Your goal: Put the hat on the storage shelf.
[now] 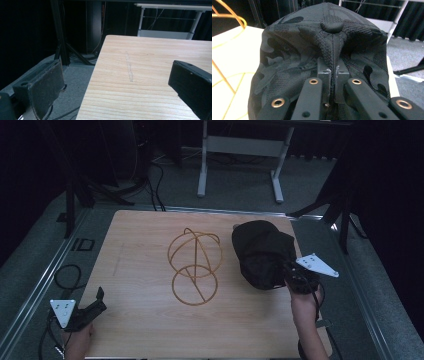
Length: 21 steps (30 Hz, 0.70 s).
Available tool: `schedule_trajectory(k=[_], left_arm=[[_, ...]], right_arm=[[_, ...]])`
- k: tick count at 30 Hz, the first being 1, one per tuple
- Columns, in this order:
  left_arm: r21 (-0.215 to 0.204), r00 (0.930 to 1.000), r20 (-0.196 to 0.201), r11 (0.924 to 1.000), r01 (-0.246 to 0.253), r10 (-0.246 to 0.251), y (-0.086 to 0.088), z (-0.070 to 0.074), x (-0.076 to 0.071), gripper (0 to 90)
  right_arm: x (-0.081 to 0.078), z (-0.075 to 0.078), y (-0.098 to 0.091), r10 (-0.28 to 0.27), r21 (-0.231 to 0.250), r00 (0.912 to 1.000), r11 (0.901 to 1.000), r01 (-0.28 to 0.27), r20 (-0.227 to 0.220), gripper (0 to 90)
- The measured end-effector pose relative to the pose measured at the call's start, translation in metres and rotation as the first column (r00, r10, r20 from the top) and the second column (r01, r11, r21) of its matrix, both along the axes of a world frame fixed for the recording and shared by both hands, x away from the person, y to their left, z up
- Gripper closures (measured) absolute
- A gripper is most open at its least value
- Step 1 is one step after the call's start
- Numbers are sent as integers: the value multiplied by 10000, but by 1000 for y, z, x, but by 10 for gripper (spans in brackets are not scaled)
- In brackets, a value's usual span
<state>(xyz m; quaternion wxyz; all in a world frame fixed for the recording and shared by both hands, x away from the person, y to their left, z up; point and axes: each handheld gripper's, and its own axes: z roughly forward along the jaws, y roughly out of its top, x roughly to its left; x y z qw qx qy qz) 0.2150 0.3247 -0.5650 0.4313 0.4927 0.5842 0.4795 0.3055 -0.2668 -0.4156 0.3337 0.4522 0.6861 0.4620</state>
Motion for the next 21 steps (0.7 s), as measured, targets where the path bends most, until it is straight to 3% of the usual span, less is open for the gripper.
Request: schedule_trajectory(k=[12,13,16,21], left_arm=[[22,10000,-20,10000,3,-3,0,0,0,6],[22,10000,-20,10000,3,-3,0,0,0,6],[26,10000,-26,10000,-1,2,0,0,0,6],[27,10000,-18,10000,9,-9,0,0,0,6]], right_arm=[[-4,61,3,329,26,9941,9994,-334,1034,868],[-4,61,3,329,26,9941,9994,-334,1034,868],[-7,83,4,386,43,9881,9992,-397,1488,869],[-10,101,5,436,106,9820,9989,-464,1839,868]])
